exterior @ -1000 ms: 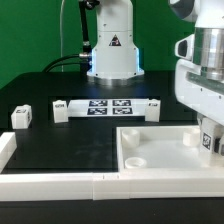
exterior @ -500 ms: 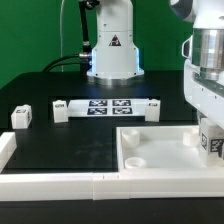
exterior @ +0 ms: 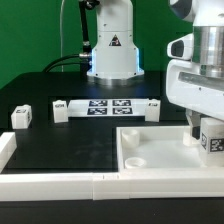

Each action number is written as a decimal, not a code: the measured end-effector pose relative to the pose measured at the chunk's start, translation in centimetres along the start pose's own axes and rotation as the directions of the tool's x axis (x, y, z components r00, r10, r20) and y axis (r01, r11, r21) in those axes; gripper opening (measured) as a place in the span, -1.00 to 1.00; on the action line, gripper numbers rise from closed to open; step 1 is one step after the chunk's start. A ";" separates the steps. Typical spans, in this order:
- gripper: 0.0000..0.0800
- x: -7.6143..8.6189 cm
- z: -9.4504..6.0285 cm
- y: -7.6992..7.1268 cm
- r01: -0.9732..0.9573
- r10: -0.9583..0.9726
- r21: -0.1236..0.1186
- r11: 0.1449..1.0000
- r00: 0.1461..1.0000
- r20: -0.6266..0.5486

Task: Assemble one leg

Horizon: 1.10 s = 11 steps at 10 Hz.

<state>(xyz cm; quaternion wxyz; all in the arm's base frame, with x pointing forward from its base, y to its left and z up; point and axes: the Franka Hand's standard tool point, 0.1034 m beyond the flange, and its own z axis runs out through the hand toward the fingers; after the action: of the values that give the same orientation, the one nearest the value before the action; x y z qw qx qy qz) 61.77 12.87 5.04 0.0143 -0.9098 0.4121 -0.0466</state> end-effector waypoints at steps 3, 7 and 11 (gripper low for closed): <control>0.62 0.4 -0.1 0.3 0.416 -0.416 -0.002 0.909 0.909 0.002; 0.62 0.8 -0.8 -0.6 0.747 -0.748 -0.027 0.664 0.664 -0.013; 0.62 1.0 -1.0 -0.8 0.798 -0.799 -0.045 0.601 0.601 -0.014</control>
Offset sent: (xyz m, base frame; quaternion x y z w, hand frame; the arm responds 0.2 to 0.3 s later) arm -0.0003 0.0100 0.0048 0.0073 -0.0240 -0.3088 0.9508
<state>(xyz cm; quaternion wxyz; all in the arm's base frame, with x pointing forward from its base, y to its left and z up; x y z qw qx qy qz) 62.95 12.64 6.21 -0.0301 -0.9973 -0.0365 -0.0560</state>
